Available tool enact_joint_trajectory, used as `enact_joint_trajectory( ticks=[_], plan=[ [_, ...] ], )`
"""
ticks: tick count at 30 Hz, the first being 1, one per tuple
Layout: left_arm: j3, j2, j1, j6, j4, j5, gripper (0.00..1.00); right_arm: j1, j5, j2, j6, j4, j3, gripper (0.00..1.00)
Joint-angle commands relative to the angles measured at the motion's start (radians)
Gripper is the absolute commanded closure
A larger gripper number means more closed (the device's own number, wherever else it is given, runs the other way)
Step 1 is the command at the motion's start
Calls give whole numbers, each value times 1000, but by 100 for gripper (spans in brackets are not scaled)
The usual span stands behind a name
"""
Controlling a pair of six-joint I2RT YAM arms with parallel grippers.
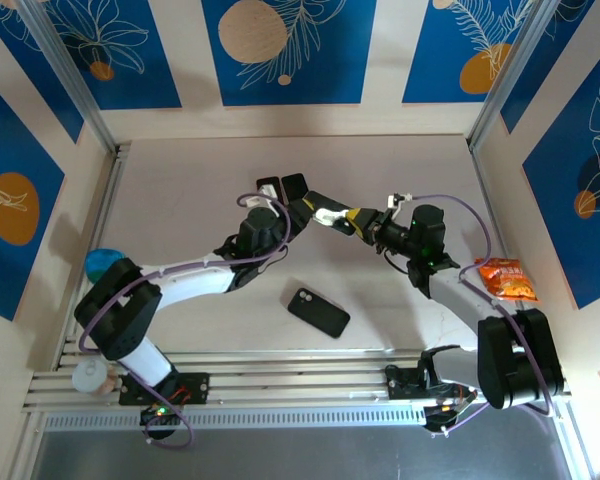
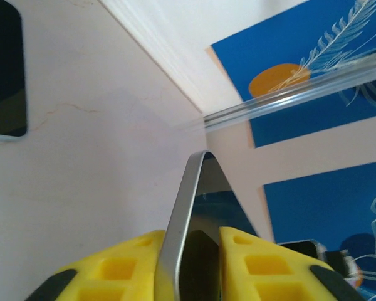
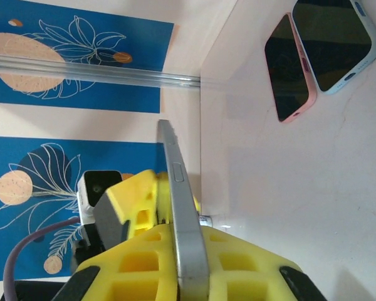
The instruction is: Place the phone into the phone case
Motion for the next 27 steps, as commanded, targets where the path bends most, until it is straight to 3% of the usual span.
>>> enact_joint_trajectory(
  ticks=[1,6,15,18,23,27],
  plan=[
    [-9,-60,-12,96,-39,23,68,-6,18,-25,-79,-137,24,100],
    [-39,-109,-10,140,-102,13,58,-6,14,-100,-116,-261,17,100],
    [-141,-257,-8,282,-324,-18,58,46,72,-416,-143,-597,-92,100],
    [-153,-267,-8,326,-400,5,60,122,142,-567,-103,-723,-158,100],
    [-241,-267,-7,339,-373,58,62,303,296,-830,58,-846,-303,100],
    [-303,-244,-7,325,-328,95,63,485,500,-1009,128,-999,-344,100]
  ],
)
